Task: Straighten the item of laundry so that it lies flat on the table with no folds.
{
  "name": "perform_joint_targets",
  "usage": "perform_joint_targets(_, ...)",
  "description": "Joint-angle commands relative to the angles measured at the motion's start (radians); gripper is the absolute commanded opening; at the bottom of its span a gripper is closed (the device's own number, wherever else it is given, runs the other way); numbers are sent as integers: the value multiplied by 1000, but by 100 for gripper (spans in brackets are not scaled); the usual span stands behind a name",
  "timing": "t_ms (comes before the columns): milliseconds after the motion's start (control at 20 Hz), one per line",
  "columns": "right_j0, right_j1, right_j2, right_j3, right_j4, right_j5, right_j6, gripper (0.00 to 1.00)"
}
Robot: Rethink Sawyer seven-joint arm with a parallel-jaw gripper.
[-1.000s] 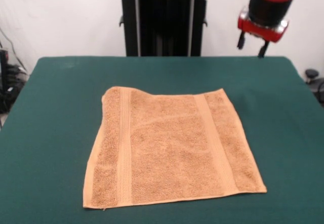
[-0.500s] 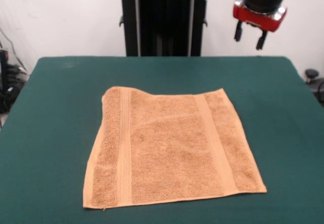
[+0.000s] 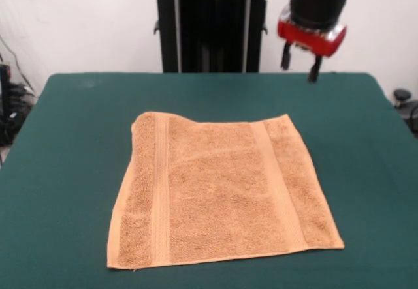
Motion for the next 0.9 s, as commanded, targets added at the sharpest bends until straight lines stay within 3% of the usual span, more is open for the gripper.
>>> perform_joint_targets(50,-35,220,176,2,-30,-278,106,100)
perform_joint_targets(500,-42,350,219,-53,-27,-452,123,100)
perform_joint_targets(900,-68,365,234,-60,-52,-469,109,100)
